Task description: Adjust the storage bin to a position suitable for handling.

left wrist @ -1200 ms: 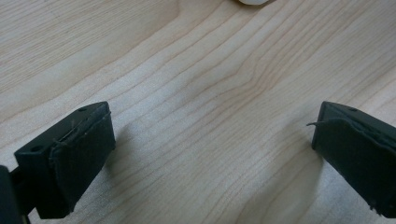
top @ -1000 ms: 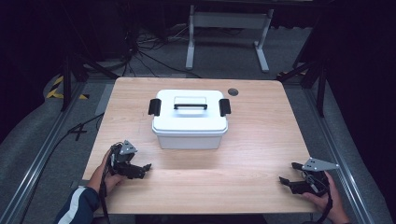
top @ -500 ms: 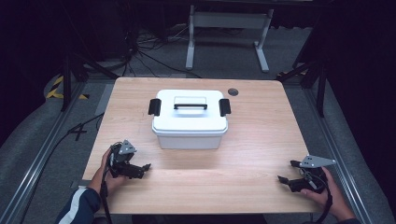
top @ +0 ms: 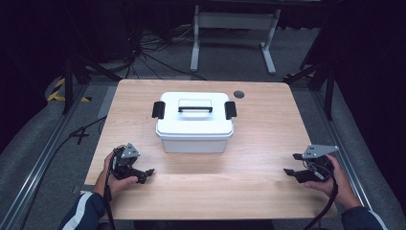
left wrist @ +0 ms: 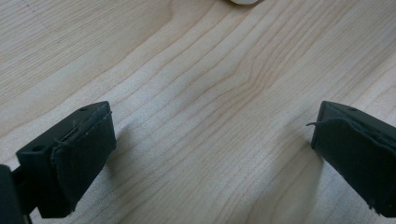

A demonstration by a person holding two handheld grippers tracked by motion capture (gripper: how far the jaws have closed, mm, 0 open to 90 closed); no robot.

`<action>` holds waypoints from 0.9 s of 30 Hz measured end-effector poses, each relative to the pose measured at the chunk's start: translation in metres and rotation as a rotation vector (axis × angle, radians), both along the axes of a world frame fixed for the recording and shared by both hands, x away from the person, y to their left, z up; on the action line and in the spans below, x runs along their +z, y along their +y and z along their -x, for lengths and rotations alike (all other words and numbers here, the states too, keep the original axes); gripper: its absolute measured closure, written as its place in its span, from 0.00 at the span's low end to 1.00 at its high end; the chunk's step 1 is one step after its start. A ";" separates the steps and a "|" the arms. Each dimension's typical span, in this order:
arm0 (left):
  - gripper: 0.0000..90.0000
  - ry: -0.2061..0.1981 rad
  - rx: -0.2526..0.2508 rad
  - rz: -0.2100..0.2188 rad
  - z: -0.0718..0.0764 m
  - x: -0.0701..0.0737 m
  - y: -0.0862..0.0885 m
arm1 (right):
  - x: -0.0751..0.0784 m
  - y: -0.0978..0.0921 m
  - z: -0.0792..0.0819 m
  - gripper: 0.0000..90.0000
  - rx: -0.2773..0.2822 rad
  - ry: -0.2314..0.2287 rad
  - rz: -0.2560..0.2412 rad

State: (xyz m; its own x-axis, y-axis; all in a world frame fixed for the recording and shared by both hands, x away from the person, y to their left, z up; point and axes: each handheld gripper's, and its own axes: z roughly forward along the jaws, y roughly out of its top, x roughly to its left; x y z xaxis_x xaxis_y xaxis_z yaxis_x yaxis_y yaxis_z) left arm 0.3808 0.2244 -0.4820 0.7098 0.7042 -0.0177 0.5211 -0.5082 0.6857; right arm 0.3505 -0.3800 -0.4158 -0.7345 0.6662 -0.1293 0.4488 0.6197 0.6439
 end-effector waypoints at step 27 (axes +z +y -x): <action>0.00 0.001 -0.004 0.000 0.000 0.000 0.000 | 0.121 0.116 -0.053 0.44 0.258 -0.142 0.130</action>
State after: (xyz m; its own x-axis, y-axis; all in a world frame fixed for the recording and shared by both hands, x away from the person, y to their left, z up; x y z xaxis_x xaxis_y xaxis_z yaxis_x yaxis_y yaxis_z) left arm 0.3812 0.2246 -0.4819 0.7128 0.7011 -0.0189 0.5199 -0.5101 0.6852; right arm 0.4031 -0.2635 -0.2945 -0.8456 0.4315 -0.3143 0.1777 0.7827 0.5965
